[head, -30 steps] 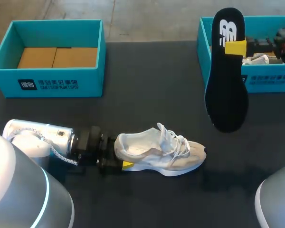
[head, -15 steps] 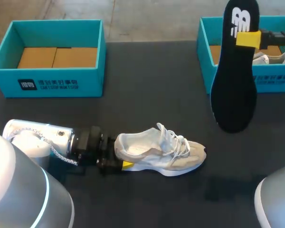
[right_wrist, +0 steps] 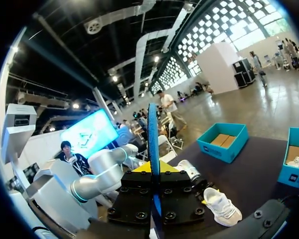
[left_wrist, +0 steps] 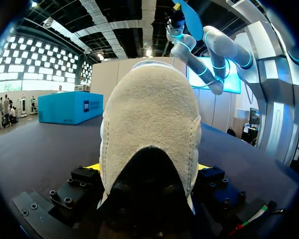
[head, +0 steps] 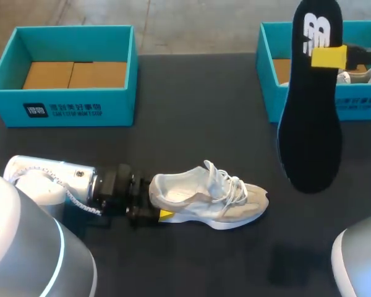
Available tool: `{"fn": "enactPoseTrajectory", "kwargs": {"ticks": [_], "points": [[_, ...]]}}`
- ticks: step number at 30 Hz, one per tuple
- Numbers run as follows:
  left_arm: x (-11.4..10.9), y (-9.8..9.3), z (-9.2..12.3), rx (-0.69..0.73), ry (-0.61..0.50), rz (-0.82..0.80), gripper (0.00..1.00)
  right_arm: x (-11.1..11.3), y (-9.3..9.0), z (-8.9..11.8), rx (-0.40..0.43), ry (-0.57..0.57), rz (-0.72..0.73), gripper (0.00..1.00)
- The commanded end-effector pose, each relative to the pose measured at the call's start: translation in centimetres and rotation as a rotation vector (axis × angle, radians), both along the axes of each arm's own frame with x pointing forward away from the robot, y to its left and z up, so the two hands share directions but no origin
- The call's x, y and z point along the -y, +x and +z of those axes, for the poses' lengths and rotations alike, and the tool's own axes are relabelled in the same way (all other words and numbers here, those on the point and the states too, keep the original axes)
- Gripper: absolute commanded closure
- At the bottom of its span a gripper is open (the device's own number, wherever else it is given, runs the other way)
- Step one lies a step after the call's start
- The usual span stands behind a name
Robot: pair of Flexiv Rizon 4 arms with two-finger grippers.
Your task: Take the shoe out of the shoebox, open the shoe tongue, remove and reinsert the insole, then place the shoe into the shoebox
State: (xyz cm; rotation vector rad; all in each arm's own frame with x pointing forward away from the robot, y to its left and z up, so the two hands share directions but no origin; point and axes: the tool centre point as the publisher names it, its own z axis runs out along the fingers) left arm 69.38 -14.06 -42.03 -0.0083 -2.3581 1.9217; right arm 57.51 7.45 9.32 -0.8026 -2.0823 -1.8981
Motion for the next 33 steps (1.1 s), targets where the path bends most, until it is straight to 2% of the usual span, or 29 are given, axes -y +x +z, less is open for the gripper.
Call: {"fn": "enactPoseTrajectory", "kwargs": {"ticks": [1,8,33], "points": [[0.04,0.11,-0.33,0.002,0.000,0.002,1.00,-1.09,-2.36,0.23,0.008,0.012,-0.053,1.00],[0.04,0.11,-0.33,0.002,0.000,0.002,1.00,-1.81,-2.86,-0.43,-0.049,0.045,-0.026,1.00],[0.04,0.11,-0.33,0.002,0.000,0.002,1.00,-1.81,-2.86,-0.43,-0.049,0.045,-0.026,1.00]]}}
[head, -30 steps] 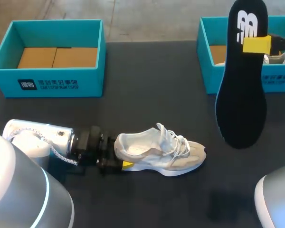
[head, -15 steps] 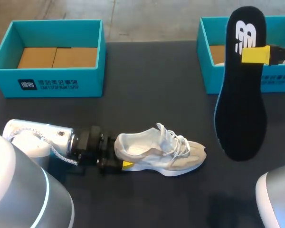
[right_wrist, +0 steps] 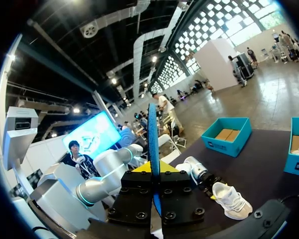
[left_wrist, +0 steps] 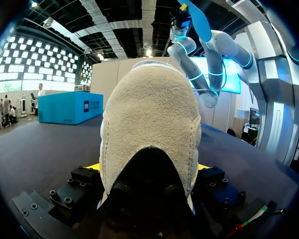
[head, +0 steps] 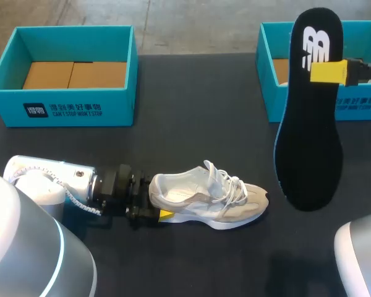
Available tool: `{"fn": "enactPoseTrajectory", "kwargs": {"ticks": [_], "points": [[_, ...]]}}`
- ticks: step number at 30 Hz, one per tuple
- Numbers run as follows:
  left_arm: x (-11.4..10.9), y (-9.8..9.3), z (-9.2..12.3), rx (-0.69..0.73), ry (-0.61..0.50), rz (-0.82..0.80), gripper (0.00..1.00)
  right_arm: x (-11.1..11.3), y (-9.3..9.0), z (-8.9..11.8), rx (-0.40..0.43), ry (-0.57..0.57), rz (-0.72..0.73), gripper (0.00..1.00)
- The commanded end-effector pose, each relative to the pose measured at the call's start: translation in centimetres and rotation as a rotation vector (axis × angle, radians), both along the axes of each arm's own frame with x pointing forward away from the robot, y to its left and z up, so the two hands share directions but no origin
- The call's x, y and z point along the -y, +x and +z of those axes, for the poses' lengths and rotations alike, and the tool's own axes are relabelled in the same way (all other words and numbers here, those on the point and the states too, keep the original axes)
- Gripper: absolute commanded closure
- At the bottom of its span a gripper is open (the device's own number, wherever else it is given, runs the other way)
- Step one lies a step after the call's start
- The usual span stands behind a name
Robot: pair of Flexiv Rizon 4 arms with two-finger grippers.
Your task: Take the shoe out of the shoebox, open the shoe tongue, remove and reinsert the insole, then place the shoe into the shoebox
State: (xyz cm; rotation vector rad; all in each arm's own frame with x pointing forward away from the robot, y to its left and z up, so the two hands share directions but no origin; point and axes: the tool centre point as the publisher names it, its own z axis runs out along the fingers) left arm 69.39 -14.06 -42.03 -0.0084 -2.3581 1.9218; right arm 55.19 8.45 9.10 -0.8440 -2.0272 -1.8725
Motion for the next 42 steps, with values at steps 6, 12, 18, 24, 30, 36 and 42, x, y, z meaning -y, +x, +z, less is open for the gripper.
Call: {"fn": "enactPoseTrajectory", "kwargs": {"ticks": [6,12,18,24,30,36,42], "points": [[0.0,0.1,-0.3,0.001,0.000,0.002,1.00,-2.3,0.0,-0.9,-0.010,0.026,-0.036,1.00],[0.0,0.1,-0.3,0.001,0.000,0.002,1.00,-3.5,1.1,-0.9,-0.022,0.025,-0.025,1.00],[0.0,0.1,-0.3,0.001,0.000,0.002,1.00,-3.7,2.4,-0.7,-0.040,0.027,-0.019,1.00],[0.0,0.1,-0.3,0.001,0.000,0.002,1.00,-3.9,3.1,-1.0,-0.074,0.026,-0.002,1.00],[0.0,0.1,-0.3,0.001,0.000,0.002,1.00,-3.8,3.6,-0.8,-0.086,0.035,0.030,1.00],[0.0,0.1,-0.3,0.001,0.000,0.002,1.00,-3.8,3.6,-0.6,-0.088,0.028,0.034,1.00],[0.0,0.1,-0.3,0.001,0.000,0.002,1.00,-3.8,3.6,-0.6,-0.088,0.026,0.033,1.00]]}}
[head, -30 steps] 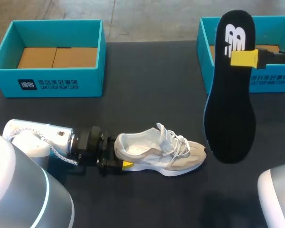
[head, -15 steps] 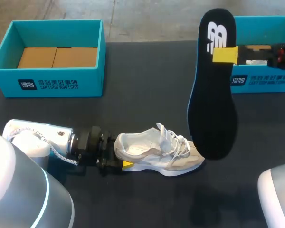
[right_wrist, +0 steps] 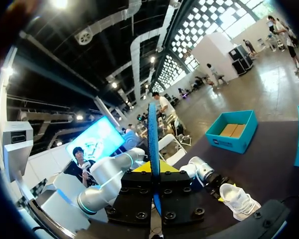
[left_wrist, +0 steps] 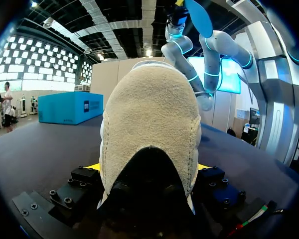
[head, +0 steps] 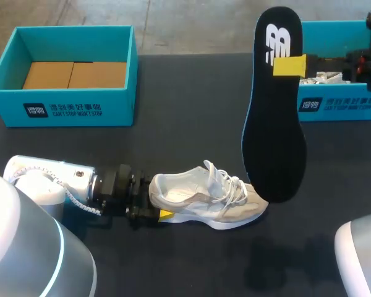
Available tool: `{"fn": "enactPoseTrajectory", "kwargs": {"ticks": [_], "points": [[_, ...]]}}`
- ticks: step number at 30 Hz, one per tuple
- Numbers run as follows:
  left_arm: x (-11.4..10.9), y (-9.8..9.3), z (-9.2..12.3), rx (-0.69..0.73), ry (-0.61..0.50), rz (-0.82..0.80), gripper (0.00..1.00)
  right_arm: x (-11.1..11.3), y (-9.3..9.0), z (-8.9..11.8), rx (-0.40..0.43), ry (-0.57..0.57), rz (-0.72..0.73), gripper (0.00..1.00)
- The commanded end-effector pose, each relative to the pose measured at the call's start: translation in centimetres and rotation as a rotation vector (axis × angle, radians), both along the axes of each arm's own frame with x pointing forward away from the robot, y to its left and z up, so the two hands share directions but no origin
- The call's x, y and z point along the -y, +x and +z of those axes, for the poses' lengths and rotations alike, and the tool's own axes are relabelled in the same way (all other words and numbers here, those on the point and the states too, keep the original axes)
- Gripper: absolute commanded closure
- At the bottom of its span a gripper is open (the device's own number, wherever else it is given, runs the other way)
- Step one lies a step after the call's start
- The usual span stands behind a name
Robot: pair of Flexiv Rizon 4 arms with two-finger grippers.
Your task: Take the shoe out of the shoebox, open the shoe tongue, remove and reinsert the insole, then place the shoe into the shoebox
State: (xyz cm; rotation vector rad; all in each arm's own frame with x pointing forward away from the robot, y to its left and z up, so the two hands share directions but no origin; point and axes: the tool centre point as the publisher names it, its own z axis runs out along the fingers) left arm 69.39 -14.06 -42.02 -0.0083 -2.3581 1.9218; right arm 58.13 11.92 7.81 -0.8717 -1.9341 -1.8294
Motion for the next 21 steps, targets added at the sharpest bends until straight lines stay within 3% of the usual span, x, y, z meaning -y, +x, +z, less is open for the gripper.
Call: {"fn": "enactPoseTrajectory", "kwargs": {"ticks": [1,14,21], "points": [[0.0,0.1,-0.3,0.001,0.000,0.002,1.00,-0.3,0.6,0.6,-0.004,-0.015,0.013,1.00],[0.0,0.3,0.7,0.071,0.013,-0.025,1.00,-0.3,0.6,0.6,-0.004,-0.015,0.013,1.00],[-0.2,0.4,-0.2,0.065,0.041,-0.012,1.00,-0.3,0.6,0.6,-0.004,-0.015,0.013,1.00]]}}
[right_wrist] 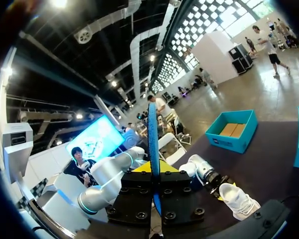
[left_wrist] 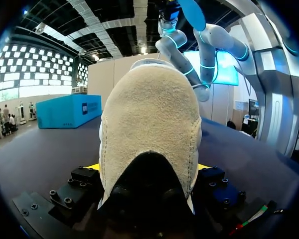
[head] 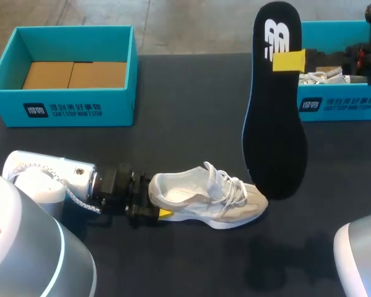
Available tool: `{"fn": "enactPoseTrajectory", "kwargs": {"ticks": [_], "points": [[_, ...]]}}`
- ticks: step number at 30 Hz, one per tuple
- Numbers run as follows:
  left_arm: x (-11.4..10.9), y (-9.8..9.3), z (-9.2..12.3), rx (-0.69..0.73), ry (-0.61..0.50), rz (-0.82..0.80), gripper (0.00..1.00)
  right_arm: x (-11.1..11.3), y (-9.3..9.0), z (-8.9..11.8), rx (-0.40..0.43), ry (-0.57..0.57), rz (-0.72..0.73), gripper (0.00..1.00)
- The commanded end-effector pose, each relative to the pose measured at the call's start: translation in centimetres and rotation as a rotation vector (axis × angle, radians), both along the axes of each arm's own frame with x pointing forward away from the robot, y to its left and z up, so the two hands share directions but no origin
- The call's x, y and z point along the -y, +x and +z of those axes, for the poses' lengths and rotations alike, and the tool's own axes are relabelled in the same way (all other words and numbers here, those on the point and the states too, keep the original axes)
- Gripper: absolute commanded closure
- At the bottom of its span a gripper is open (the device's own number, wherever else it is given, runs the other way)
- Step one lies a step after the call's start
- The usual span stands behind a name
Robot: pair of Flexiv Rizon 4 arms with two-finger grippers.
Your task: Take the shoe out of the shoebox, open the shoe tongue, remove and reinsert the insole, then place the shoe into the shoebox
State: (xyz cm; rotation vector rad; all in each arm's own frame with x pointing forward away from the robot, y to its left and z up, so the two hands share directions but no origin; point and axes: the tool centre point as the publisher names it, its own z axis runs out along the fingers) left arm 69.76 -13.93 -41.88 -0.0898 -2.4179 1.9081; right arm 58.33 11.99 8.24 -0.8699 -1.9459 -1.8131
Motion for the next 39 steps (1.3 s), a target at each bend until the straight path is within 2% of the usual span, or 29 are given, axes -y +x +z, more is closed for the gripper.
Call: {"fn": "enactPoseTrajectory", "kwargs": {"ticks": [1,3,4,5,11,20,30,39], "points": [[-0.1,0.1,-0.4,-0.001,0.013,0.006,0.95,-0.3,0.4,0.2,-0.001,-0.003,0.006,1.00],[-0.1,0.1,-0.5,-0.007,0.018,0.006,0.55,-0.3,0.4,0.2,-0.001,-0.003,0.006,1.00],[-0.1,0.1,-0.5,-0.007,0.020,0.007,0.14,-0.3,0.4,0.2,-0.001,-0.003,0.006,1.00],[-0.2,0.0,-0.5,-0.008,0.020,0.006,0.00,-0.3,0.4,0.2,-0.001,-0.003,0.006,1.00],[-0.6,0.0,-0.5,0.000,0.018,0.014,0.00,-0.3,0.4,0.2,-0.001,-0.003,0.006,1.00],[-0.9,0.2,1.3,0.014,0.081,0.023,0.00,-0.3,0.4,0.2,-0.001,-0.003,0.006,1.00],[-1.5,0.4,1.4,0.020,0.196,-0.032,0.00,-0.3,0.4,0.2,-0.001,-0.003,0.006,1.00],[-3.1,1.0,2.7,0.091,0.377,-0.081,0.00,-0.3,0.4,0.2,-0.001,-0.003,0.006,1.00]]}}
